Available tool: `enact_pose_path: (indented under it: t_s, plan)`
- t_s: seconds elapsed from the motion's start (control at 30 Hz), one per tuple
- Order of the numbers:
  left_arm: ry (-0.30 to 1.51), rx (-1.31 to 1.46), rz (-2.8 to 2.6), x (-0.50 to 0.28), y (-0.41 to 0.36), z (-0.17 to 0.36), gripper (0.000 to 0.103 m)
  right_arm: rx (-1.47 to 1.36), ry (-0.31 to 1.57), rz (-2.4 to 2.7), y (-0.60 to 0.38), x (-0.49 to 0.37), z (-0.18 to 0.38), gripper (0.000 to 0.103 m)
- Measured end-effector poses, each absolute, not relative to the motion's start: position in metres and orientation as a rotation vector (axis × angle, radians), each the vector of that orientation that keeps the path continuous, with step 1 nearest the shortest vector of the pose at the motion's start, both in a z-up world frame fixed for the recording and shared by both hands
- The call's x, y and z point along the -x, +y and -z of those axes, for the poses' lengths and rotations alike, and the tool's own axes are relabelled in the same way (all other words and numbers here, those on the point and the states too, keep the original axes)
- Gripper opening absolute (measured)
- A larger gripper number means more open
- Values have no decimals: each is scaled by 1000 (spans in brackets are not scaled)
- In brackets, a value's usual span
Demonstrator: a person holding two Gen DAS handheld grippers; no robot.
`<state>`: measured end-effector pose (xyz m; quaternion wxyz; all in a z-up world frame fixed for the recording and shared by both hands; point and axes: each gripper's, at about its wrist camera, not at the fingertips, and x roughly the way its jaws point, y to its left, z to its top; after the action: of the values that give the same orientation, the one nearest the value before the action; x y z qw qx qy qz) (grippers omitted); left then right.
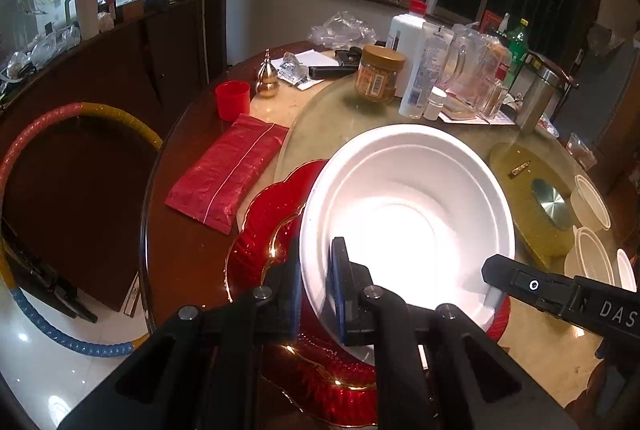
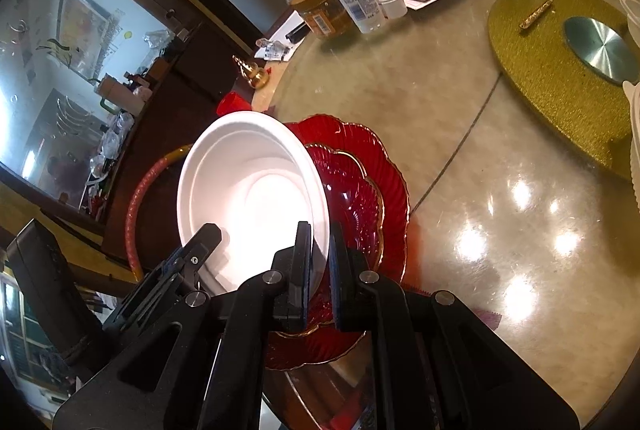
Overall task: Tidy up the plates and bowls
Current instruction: 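Lower the white bowl with both tools onto the stacked red plates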
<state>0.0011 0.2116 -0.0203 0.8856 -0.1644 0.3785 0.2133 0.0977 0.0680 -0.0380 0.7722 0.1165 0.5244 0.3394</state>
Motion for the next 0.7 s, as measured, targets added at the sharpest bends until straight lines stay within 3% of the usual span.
enact_pose_path:
  t_s: [0.7]
  plan:
    - [814, 337, -454, -2, 216, 31, 12, -213, 1171, -725, 79, -99, 48, 8]
